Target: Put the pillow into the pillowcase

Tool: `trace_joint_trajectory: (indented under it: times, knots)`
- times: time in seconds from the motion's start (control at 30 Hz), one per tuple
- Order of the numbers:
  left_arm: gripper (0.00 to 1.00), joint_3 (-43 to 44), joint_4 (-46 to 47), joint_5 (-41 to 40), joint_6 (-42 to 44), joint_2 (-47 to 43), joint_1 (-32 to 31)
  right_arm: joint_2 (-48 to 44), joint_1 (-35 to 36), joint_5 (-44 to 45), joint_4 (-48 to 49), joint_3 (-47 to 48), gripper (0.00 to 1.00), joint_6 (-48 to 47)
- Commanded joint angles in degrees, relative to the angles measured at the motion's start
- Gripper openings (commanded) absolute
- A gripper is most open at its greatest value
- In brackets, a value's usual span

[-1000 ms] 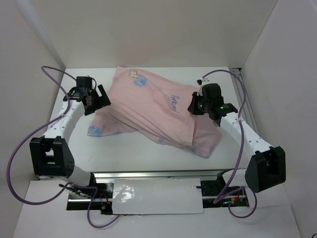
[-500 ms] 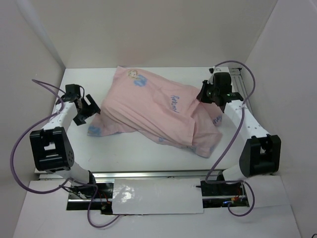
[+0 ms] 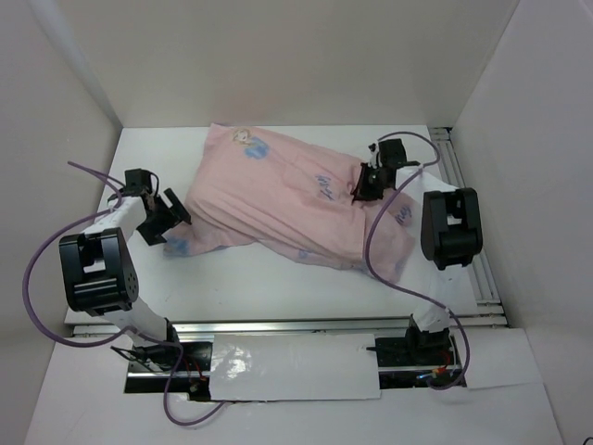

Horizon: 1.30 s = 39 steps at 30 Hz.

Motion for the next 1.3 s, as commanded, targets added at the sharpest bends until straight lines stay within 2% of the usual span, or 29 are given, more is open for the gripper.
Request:
trace_joint_trajectory:
  times: [0.0, 0.2, 0.33, 0.37, 0.4, 0.43, 0.5, 0.53, 0.57, 0.7, 0.73, 0.9, 0.97, 1.1, 1.23, 1.27]
  knots:
    - [1.00, -0.42, 2.09, 1.85, 0.08, 0.57, 0.06, 9.97, 0.20, 2.29, 2.80, 8.76, 0.00, -0.68]
    - [1.00, -0.95, 2.62, 1.85, 0.08, 1.71, -0.56, 20.98, -0.85, 1.07, 1.40, 29.57, 0.00, -0.68]
    - [1.00, -1.47, 2.62, 1.85, -0.44, 1.20, -0.56, 20.92, -1.47, 0.19, 0.25, 34.53, 0.00, -1.20]
    - [1.00, -1.48, 2.62, 1.85, -1.14, 0.58, -0.56, 19.77, -1.47, 0.19, 0.25, 34.54, 0.04, -1.72]
    - [1.00, -2.17, 3.14, 1.15, -1.76, -0.82, -0.56, 16.98, -2.60, 0.19, 0.95, 33.93, 0.16, -1.73]
    - [1.00, -2.96, 3.14, 1.15, -1.76, -0.84, -0.56, 16.95, -3.14, -0.33, 1.48, 33.32, 0.23, -1.73]
    - [1.00, -3.93, 3.14, 1.15, -2.81, -2.85, -0.56, 11.78, -4.37, -0.86, 2.44, 31.39, 0.35, -1.73]
    - [1.00, -4.90, 3.14, 1.15, -2.82, -3.55, -0.56, 9.76, -5.68, -1.56, 3.32, 28.07, 0.46, -1.21]
    - [1.00, -5.43, 3.14, 1.15, -3.95, -4.17, -0.56, 5.65, -6.39, -1.57, 4.28, 26.12, 0.50, -1.20]
    - [1.00, -9.46, 4.73, -0.16, -4.66, -7.68, -2.05, -2.55, -8.77, 0.80, 5.09, 19.52, 0.93, -0.41]
    - [1.00, -10.00, 4.73, -0.69, -4.66, -7.69, -2.92, -4.04, -9.64, 1.67, 5.08, 18.21, 1.00, -0.41]
    - [1.00, -13.60, 6.04, -1.75, -5.98, -7.69, -5.03, -14.58, -11.93, 2.91, 6.49, 6.78, 1.00, 0.99]
    - [0.97, -14.22, 6.75, -1.75, -5.98, -7.00, -5.65, -17.23, -13.33, 5.36, 6.49, 2.32, 1.00, 3.97]
    - [0.81, -15.27, 8.23, 0.09, -6.59, -4.54, -6.18, -26.27, -15.62, 7.13, 8.77, -8.84, 1.00, 8.54]
    - [0.54, -15.80, 8.94, -0.69, -7.12, -1.99, -6.18, -29.97, -15.62, 12.92, 6.59, -14.23, 1.00, 11.71]
    - [0.26, -15.80, 8.94, -1.22, -7.12, -1.37, -6.18, -30.51, -15.62, 13.80, 6.58, -15.46, 1.00, 12.24]
